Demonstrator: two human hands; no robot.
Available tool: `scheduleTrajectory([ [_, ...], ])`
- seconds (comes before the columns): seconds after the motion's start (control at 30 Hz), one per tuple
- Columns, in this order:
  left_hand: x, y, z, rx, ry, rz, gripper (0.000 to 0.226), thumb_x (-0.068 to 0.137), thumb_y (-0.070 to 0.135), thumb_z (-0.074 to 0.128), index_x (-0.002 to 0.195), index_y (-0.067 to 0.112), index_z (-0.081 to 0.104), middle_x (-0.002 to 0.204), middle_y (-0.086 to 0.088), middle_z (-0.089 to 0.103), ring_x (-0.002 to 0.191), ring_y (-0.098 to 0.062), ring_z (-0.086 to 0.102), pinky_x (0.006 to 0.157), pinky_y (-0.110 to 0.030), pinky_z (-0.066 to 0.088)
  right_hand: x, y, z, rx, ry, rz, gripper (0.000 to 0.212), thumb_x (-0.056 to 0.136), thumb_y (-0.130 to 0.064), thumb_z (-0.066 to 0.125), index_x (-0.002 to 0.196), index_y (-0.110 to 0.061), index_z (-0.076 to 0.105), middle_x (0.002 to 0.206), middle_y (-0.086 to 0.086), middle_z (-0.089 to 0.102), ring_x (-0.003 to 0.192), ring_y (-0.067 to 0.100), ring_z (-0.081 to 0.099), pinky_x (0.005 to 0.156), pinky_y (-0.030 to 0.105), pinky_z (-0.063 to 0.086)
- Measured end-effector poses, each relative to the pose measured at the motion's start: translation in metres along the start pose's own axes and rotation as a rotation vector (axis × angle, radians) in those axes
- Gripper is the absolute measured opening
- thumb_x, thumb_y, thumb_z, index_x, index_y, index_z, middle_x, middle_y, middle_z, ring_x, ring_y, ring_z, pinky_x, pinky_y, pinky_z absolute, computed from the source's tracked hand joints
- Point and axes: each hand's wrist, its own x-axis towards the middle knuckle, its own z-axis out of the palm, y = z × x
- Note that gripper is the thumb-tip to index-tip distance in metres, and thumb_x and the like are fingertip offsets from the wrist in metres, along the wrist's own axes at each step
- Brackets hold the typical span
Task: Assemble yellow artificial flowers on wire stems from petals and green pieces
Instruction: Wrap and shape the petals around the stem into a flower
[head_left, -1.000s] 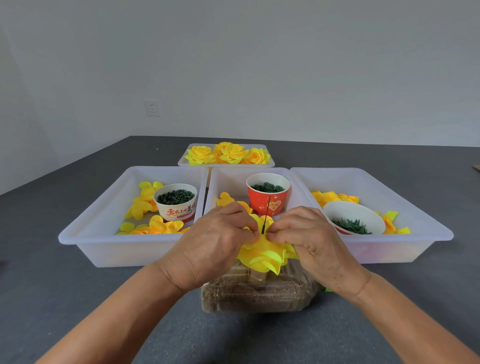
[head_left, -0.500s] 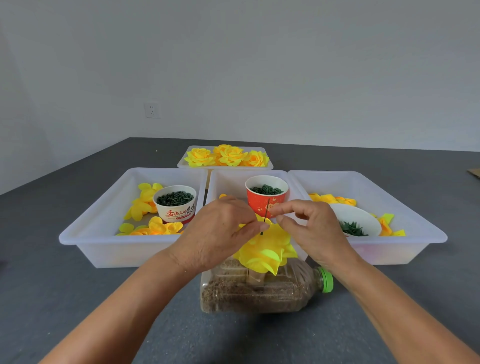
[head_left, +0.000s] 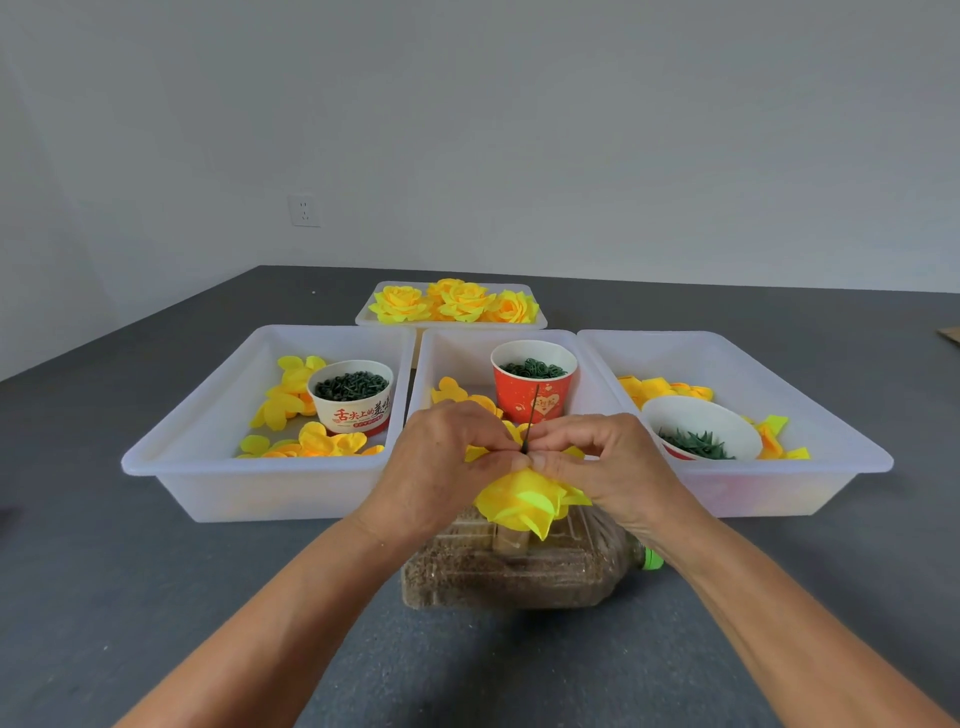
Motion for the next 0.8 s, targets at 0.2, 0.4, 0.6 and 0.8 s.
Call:
scheduleTrajectory([
  [0.2, -0.0032, 0.0003, 0.0041, -0.022, 0.001, -0.044, 0.007, 0.075, 0.013, 0.075, 0.081, 0.009, 0.076, 0.083, 0.008, 0.065, 0.088, -0.011, 0.06, 0.085, -0.035, 0.046, 0.0001, 0.0034, 0.0016, -0.09, 0.03, -0.041, 0.017, 0.073, -0.013, 0.077, 0.072, -0.029, 0.072, 0.088, -0.015, 0.067, 0.095, 0.003, 0.06, 0.082, 0.018, 0.048],
  [0.4, -0.0065, -0.0006, 0.0078, -0.061, 0.026, -0.094, 0.005, 0.076, 0.013, 0.074, 0.078, 0.008, 0.074, 0.078, 0.01, 0.063, 0.086, -0.015, 0.059, 0.082, -0.035, 0.046, -0.0014, 0.009, 0.006, -0.082, 0.056, -0.062, 0.022, 0.074, -0.013, 0.077, 0.069, -0.034, 0.069, 0.091, -0.013, 0.067, 0.096, 0.005, 0.06, 0.082, 0.027, 0.048],
  [0.6, -0.0043, 0.0021, 0.0065, -0.009, 0.013, -0.098, 0.008, 0.078, 0.016, 0.074, 0.079, 0.009, 0.075, 0.078, 0.003, 0.064, 0.08, -0.016, 0.059, 0.074, -0.027, 0.045, -0.0046, 0.0098, 0.0092, -0.06, 0.1, -0.083, 0.028, 0.074, -0.011, 0.076, 0.068, -0.038, 0.07, 0.091, -0.013, 0.067, 0.099, 0.011, 0.06, 0.089, 0.038, 0.05],
  [0.8, 0.0026, 0.0065, 0.0042, 0.04, 0.01, -0.137, 0.014, 0.075, 0.022, 0.077, 0.071, 0.01, 0.072, 0.068, 0.005, 0.064, 0.065, -0.003, 0.054, 0.06, -0.009, 0.037, -0.0036, 0.0058, 0.0059, 0.128, 0.005, 0.065, 0.017, 0.077, -0.009, 0.074, 0.075, -0.026, 0.073, 0.097, -0.008, 0.069, 0.098, 0.008, 0.063, 0.085, 0.027, 0.052],
])
